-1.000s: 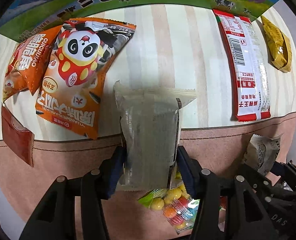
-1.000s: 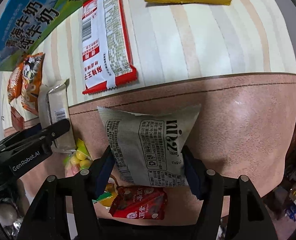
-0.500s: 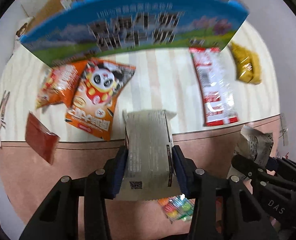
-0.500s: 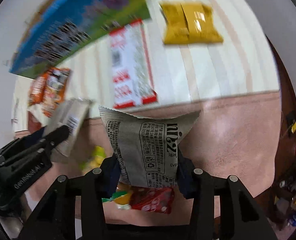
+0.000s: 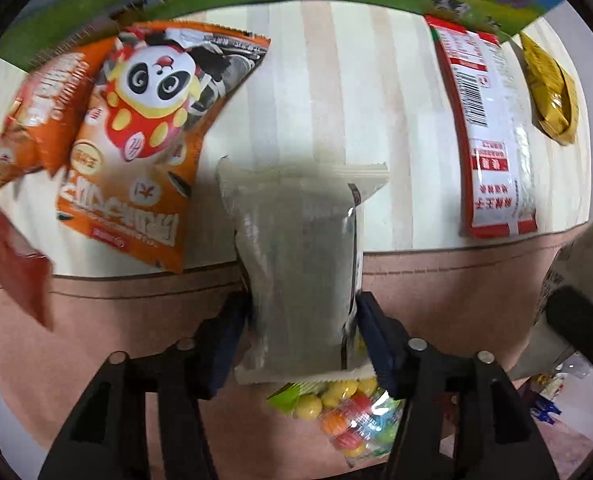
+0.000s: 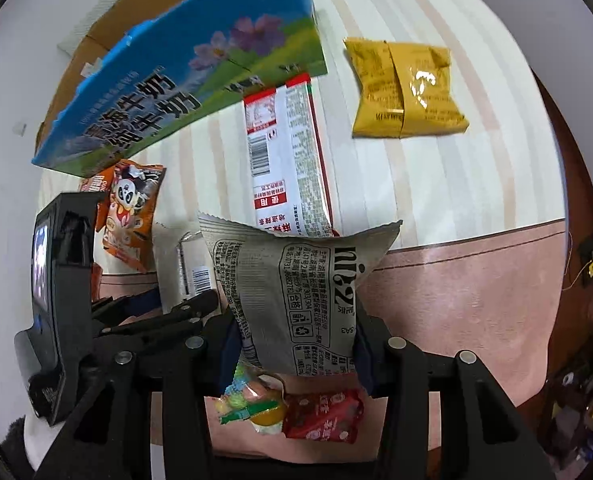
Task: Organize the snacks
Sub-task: 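Carry both packets over the box and release them inside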
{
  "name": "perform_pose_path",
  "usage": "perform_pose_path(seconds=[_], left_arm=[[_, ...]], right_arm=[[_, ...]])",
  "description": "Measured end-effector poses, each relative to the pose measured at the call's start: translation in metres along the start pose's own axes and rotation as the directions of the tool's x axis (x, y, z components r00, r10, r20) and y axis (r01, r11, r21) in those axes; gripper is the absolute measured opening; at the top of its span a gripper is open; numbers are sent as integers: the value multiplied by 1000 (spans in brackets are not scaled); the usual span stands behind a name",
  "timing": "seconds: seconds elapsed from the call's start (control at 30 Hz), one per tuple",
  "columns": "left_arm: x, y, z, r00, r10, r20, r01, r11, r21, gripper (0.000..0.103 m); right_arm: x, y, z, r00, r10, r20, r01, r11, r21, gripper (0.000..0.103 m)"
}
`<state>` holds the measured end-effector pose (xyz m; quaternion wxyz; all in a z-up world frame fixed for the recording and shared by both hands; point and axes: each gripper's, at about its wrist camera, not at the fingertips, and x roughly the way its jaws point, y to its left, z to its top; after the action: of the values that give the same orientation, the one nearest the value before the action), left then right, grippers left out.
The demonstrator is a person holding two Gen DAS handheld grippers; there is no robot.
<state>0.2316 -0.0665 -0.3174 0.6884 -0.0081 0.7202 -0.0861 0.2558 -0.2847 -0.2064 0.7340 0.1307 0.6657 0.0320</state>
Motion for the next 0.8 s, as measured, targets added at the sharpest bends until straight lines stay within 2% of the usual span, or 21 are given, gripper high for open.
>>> perform_pose_path(seconds=[0.13,0.23,0.3,0.43,0.5,0.53,0.57,0.63,0.67,0.73,0.77,0.8], left_arm=[[2,8,8,999,-31,28,32,998,-46,52],[-19,19,0,996,-31,81,35,998,-51,50],[-41,22,-6,991,-59,123,66,996,-55,50],[-104,27,-11,965,-113,237,129,990,-52,43],[-132,29,-6,949,-116,292,134,990,-43,41],[-144,32,-5,941,-121,317,144,988,-50,25],[-157,33,2,932,-142,334,166,985,-44,21],[-175,30,20,916,-160,368,187,982,-39,21],[-179,31,28,914,-158,373,178,984,-20,21],[-178,35,39,926,-175,334,186,983,0,25],[-171,32,37,933,-190,306,198,980,3,29],[-161,34,37,949,-186,255,190,982,9,35]], right_arm=[[10,1,0,1000,10,-17,-10,1000,15,50],[6,4,0,1000,16,-4,-16,1000,8,50],[-6,0,-1,999,31,7,-31,999,7,49],[-45,1,5,994,88,63,-88,996,-6,49],[-63,5,12,989,115,94,-113,993,-19,49],[-74,9,19,985,131,116,-128,991,-27,49],[-82,11,25,981,146,129,-143,989,-32,49],[-97,17,40,974,169,152,-164,985,-50,49],[-103,22,48,971,172,166,-164,984,-64,49],[-103,29,63,969,169,180,-157,984,-77,49],[-103,30,68,969,172,176,-161,984,-76,49],[-101,29,72,970,176,171,-165,984,-72,49]])
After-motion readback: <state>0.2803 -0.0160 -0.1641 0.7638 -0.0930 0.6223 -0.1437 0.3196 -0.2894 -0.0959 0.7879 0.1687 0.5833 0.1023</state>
